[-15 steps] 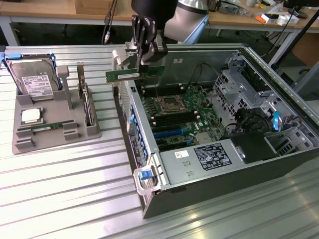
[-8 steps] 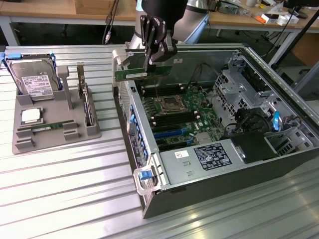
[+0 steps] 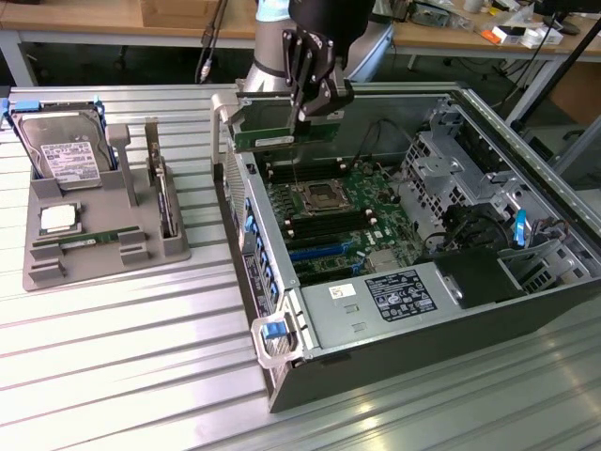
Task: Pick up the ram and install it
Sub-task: 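Pick up the ram and move it above insertion slot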
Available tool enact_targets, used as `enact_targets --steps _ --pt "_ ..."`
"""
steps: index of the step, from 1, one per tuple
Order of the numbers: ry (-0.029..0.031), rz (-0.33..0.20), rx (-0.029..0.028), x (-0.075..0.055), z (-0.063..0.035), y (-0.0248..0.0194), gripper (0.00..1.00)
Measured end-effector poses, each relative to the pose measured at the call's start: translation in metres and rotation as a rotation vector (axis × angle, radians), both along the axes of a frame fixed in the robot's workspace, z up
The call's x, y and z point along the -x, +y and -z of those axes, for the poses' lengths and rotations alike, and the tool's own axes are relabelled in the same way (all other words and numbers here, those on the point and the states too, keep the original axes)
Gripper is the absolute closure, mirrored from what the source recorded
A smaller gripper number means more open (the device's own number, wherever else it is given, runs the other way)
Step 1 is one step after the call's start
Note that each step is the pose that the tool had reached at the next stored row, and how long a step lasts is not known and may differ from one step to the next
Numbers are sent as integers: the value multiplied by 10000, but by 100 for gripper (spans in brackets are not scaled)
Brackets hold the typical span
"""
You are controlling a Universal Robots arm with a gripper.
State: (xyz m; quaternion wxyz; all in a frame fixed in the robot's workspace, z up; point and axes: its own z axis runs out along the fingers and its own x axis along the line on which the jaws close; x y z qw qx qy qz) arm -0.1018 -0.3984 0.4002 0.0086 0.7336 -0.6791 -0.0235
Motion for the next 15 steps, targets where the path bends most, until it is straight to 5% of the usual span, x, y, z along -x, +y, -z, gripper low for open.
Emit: enact_targets --steps 15 --pt "0 0 0 -449 0 0 88"
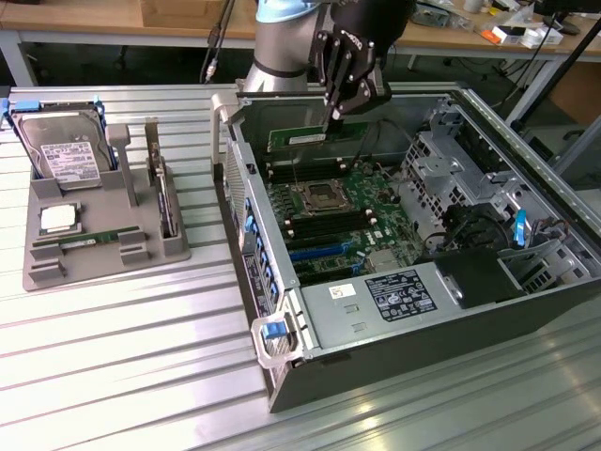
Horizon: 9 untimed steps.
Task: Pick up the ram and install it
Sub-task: 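Pick up the ram and move it above insertion slot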
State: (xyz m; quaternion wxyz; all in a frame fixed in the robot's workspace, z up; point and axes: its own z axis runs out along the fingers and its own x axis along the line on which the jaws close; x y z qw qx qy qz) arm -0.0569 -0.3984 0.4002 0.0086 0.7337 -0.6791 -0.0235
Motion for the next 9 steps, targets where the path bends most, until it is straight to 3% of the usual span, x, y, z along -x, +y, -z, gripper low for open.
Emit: enact_targets --steps 9 --pt "0 0 0 -369 0 0 88"
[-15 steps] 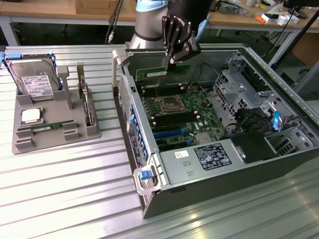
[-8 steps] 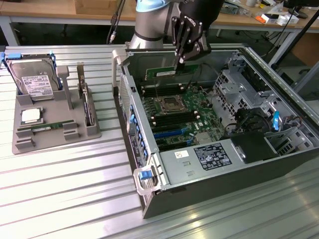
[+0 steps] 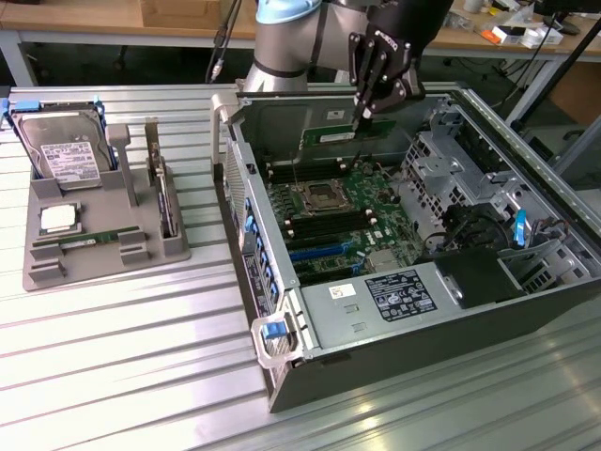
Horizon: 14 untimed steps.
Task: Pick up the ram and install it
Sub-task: 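Pick up the ram and move it above insertion slot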
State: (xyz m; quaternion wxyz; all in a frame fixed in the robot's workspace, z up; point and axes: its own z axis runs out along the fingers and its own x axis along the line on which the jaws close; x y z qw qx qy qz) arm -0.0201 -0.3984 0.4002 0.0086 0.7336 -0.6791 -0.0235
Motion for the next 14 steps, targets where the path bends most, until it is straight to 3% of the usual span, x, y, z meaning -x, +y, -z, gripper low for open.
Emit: enact_targets --steps 14 --pt "0 0 0 -476 1 0 88"
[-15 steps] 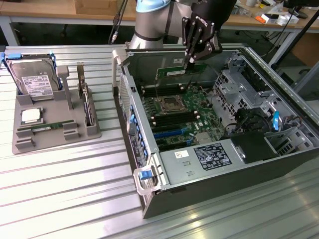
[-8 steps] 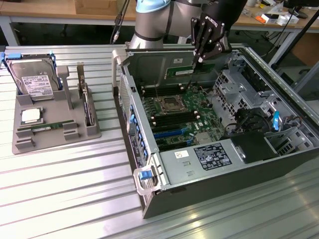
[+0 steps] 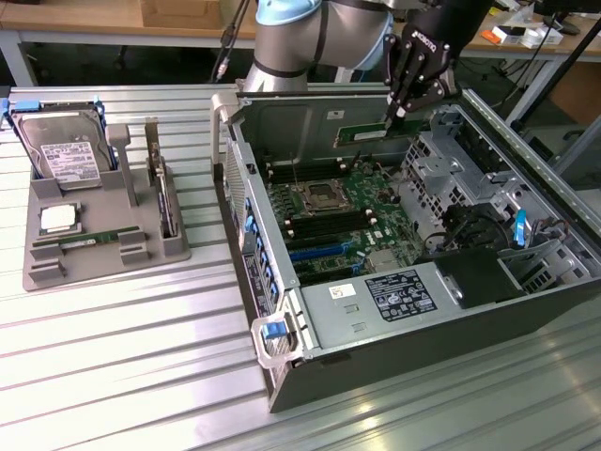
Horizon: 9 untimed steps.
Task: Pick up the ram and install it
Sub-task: 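Pick up the ram and move it above insertion slot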
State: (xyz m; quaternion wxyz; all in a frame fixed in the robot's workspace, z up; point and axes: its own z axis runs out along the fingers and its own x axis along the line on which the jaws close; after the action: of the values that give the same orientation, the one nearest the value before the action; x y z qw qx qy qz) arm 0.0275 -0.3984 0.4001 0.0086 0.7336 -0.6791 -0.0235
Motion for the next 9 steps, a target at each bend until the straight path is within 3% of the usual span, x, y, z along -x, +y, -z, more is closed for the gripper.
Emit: enact_targets --steps 6,9 --pt "0 0 0 -234 0 0 88" --pt "0 0 0 -260 0 0 88"
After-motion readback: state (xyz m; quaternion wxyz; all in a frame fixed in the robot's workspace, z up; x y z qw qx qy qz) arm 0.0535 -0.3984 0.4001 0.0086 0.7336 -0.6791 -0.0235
